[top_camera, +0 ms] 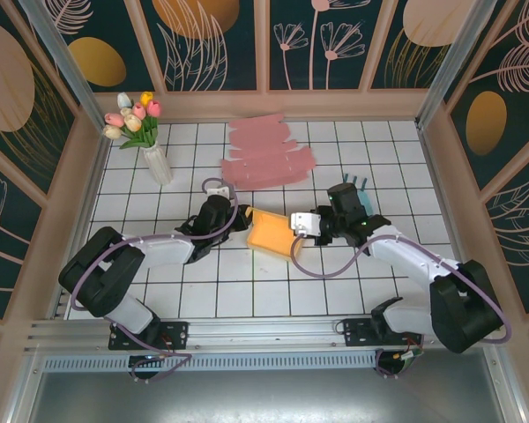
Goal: Fold the paper box
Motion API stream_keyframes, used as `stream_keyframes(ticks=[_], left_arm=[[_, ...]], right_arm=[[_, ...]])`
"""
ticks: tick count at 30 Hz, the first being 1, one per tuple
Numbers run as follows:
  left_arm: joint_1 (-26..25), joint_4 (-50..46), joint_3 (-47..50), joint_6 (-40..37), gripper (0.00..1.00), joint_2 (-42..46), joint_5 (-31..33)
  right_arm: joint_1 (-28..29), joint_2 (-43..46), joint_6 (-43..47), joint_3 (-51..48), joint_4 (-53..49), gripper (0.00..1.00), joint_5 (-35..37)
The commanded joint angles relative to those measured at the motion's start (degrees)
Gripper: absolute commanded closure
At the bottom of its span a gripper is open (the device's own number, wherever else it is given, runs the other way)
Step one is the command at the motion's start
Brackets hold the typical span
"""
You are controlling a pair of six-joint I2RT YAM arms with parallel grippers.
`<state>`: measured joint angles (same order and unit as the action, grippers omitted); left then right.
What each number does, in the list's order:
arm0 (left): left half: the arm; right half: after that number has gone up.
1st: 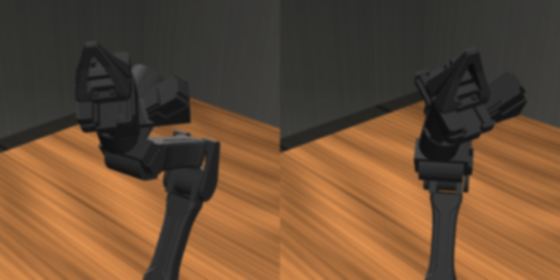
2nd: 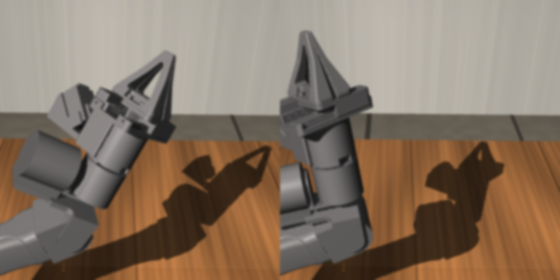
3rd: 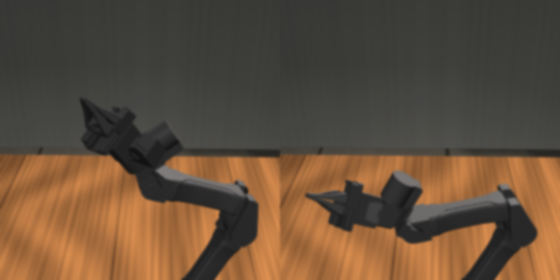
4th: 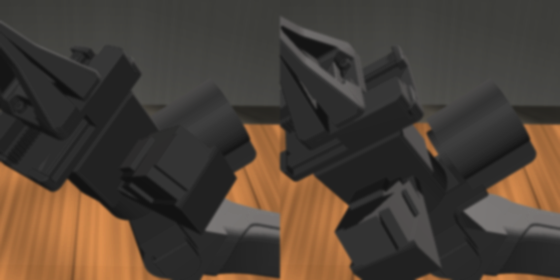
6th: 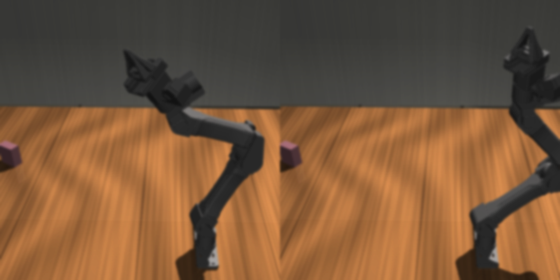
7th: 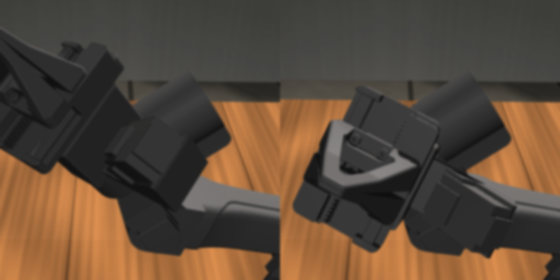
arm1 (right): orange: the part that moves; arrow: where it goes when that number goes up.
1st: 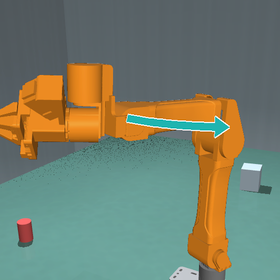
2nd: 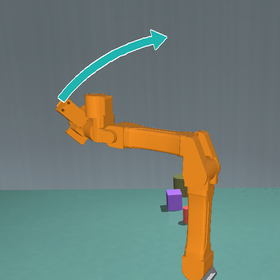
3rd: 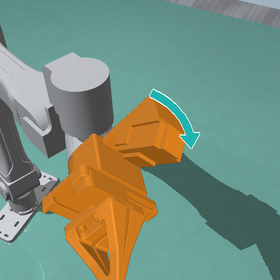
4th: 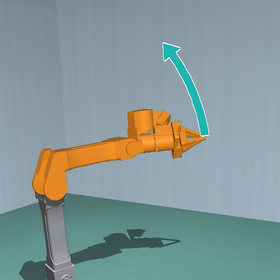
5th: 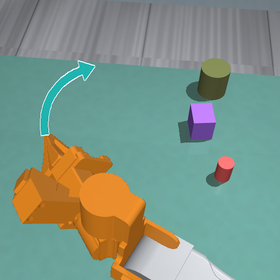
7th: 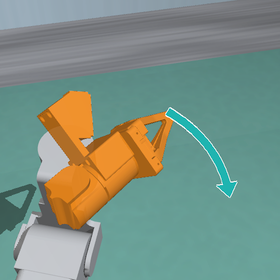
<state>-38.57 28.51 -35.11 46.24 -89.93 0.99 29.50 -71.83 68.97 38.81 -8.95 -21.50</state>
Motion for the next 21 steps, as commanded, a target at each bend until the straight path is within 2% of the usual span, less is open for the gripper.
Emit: stream_keyframes(ticks=[1,6,13,18,21], left_arm=[[-1.45,2.99,1.84,0.68,0.75,1.42,-0.76],[-1.69,3.40,3.03,0.34,0.75,1.12,0.64],[-1.69,1.51,3.38,-1.61,0.75,0.61,3.47],[-1.67,-3.49,4.06,-2.93,0.75,2.43,12.52],[-1.64,-5.12,5.11,-3.05,0.74,3.69,15.84]], right_arm=[[1.53,-1.53,3.13,1.78,-6.78,0.73,5.57],[4.45,-2.34,3.83,2.39,-9.01,0.68,9.10],[8.14,-2.75,5.31,3.62,-12.23,0.67,14.86],[10.43,-3.13,6.09,4.17,-14.50,0.66,19.19],[11.65,-3.30,6.17,4.00,-14.54,0.66,20.34]])
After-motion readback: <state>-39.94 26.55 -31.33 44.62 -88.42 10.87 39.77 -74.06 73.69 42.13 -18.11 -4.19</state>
